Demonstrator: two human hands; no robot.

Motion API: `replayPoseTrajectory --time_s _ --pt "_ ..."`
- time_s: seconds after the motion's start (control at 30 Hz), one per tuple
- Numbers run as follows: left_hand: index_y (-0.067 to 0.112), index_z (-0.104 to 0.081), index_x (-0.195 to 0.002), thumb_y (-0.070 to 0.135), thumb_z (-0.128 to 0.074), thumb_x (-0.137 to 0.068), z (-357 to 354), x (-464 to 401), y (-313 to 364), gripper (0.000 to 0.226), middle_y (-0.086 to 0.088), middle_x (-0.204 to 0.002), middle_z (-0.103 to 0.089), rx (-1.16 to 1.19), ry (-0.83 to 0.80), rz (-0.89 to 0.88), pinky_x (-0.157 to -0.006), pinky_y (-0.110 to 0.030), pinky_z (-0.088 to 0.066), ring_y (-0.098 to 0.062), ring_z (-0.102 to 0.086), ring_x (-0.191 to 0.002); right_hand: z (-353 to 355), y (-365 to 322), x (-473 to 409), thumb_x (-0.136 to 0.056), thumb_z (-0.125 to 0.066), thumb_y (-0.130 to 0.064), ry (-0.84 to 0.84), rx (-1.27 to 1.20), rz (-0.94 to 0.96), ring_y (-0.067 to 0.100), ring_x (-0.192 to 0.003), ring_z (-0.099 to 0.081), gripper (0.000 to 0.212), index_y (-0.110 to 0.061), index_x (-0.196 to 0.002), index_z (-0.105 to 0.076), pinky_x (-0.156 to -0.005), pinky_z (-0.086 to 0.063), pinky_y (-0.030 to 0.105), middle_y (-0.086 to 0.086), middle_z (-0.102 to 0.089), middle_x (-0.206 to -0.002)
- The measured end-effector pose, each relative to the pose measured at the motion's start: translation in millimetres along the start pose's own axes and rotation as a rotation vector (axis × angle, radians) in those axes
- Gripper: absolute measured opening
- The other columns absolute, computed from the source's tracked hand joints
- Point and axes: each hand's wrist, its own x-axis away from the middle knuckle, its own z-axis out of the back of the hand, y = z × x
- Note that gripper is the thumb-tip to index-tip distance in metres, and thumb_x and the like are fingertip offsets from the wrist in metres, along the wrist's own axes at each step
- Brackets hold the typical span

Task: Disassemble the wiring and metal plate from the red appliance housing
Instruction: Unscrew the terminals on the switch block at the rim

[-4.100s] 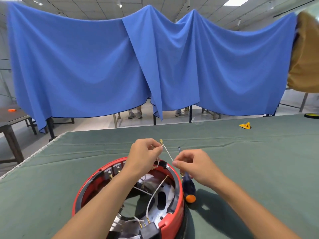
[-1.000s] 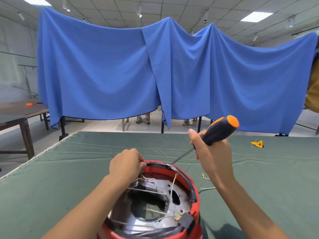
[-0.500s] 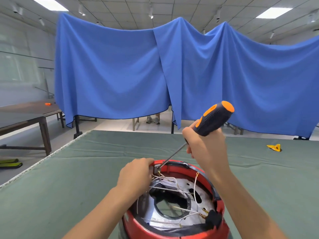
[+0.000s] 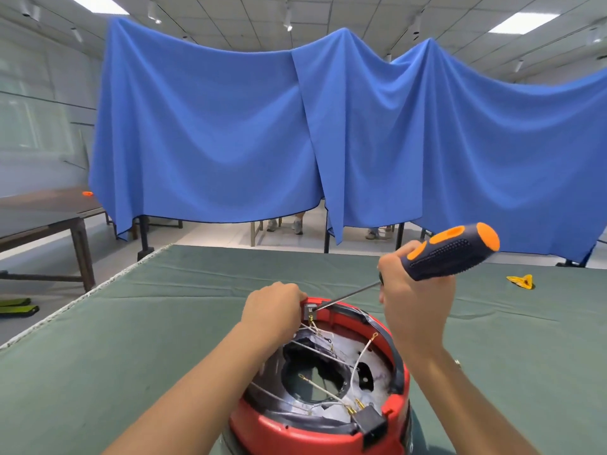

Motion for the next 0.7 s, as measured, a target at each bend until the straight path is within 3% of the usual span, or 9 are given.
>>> replayPoseTrajectory --time_s 0.13,0.2,0.33,0.4,0.57,0.7 --pt "0.024 -0.061 -0.112 0.014 -0.051 -0.084 -14.5 6.1 10.8 0.032 -0.004 -0.113 -0.063 0.027 0.059 0.04 -0.079 -0.034 -0.041 -0.028 -0.054 -0.109 2.1 9.0 3.7 -0.067 -0.053 -0.012 0.047 -0.018 -0.024 0.023 -0.047 -0.036 0.019 -0.01 -0.058 -0.037 -0.049 -0.034 0.029 0.0 -0.036 -0.049" --pt "0.024 -0.062 -0.116 0.014 -0.049 -0.085 -14.2 5.9 2.3 0.035 -0.004 -0.117 -0.063 0.152 0.059 0.019 -0.086 -0.035 -0.045 -0.028 -0.054 -0.112 3.7 10.4 4.2 -0.067 -0.053 -0.01 0.057 -0.024 -0.023 0.023 -0.047 -0.037 0.017 -0.009 -0.059 -0.039 -0.048 -0.035 0.027 0.001 -0.038 -0.049" --pt "0.024 -0.064 -0.119 0.016 -0.053 -0.088 -10.9 3.1 -12.1 0.034 -0.003 -0.12 -0.065 0.302 0.008 -0.085 -0.093 -0.036 -0.045 -0.026 -0.054 -0.116 5.7 11.8 5.6 -0.07 -0.054 -0.008 0.079 -0.036 -0.025 0.026 -0.05 -0.038 0.019 0.006 -0.065 -0.042 -0.049 -0.036 0.027 0.023 -0.039 -0.054" --pt "0.025 -0.064 -0.12 0.018 -0.057 -0.088 -10.1 1.9 -14.5 0.034 0.002 -0.121 -0.065 0.361 0.003 -0.104 -0.096 -0.032 -0.045 -0.02 -0.055 -0.117 5.7 12.4 6.3 -0.071 -0.054 -0.008 0.091 -0.042 -0.032 0.026 -0.051 -0.039 0.019 0.007 -0.068 -0.043 -0.05 -0.035 0.027 0.022 -0.04 -0.056" --pt "0.028 -0.063 -0.122 0.021 -0.058 -0.084 -9.7 1.9 -16.3 0.039 0.005 -0.122 -0.065 0.388 0.01 -0.101 -0.097 -0.03 -0.045 -0.016 -0.057 -0.115 6.4 12.0 8.2 -0.072 -0.054 -0.008 0.114 -0.061 -0.034 0.03 -0.054 -0.037 0.02 0.01 -0.071 -0.044 -0.052 -0.033 0.031 0.032 -0.041 -0.06" --pt "0.03 -0.059 -0.125 0.026 -0.06 -0.08 -10.3 5.4 -15.6 0.046 0.008 -0.125 -0.062 0.371 0.008 -0.095 -0.097 -0.032 -0.045 -0.015 -0.055 -0.117 5.4 14.3 9.8 -0.075 -0.054 -0.005 0.108 -0.05 -0.028 0.026 -0.051 -0.037 0.019 0.01 -0.069 -0.043 -0.052 -0.034 0.03 0.03 -0.042 -0.058"
